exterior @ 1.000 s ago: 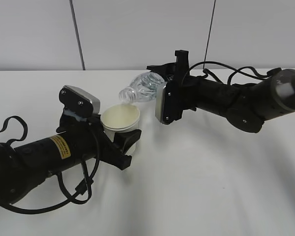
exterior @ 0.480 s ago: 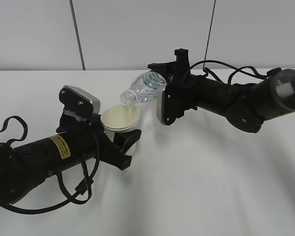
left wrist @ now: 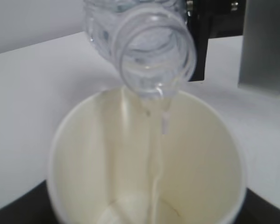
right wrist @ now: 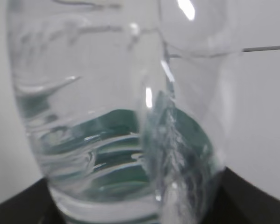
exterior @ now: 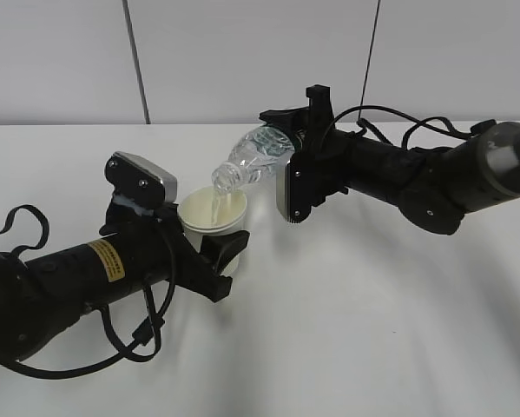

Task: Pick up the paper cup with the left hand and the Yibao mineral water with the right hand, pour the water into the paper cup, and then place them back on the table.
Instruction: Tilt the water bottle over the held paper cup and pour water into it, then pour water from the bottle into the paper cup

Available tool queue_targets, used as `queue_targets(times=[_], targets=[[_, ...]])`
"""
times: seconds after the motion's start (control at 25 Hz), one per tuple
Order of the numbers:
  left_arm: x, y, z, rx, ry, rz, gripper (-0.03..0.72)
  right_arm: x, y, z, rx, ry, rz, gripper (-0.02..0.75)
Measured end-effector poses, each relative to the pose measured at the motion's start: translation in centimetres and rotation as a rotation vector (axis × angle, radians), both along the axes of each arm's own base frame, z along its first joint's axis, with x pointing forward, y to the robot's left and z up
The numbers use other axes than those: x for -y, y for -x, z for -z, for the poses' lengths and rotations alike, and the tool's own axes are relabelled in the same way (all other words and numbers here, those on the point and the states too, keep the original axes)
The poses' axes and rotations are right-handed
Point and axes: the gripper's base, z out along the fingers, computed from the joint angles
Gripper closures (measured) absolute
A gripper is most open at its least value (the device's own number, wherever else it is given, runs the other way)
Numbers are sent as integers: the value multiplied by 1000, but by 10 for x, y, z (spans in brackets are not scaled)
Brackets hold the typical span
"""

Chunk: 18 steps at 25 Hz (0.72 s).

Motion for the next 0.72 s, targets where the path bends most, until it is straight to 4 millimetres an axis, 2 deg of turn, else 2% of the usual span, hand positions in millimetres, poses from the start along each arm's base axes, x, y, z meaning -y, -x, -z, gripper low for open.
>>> queue_targets(times=[0.72], targets=[[1,3,4,-8,-53,38,245,0,-1,-2,22,-2,7,319]])
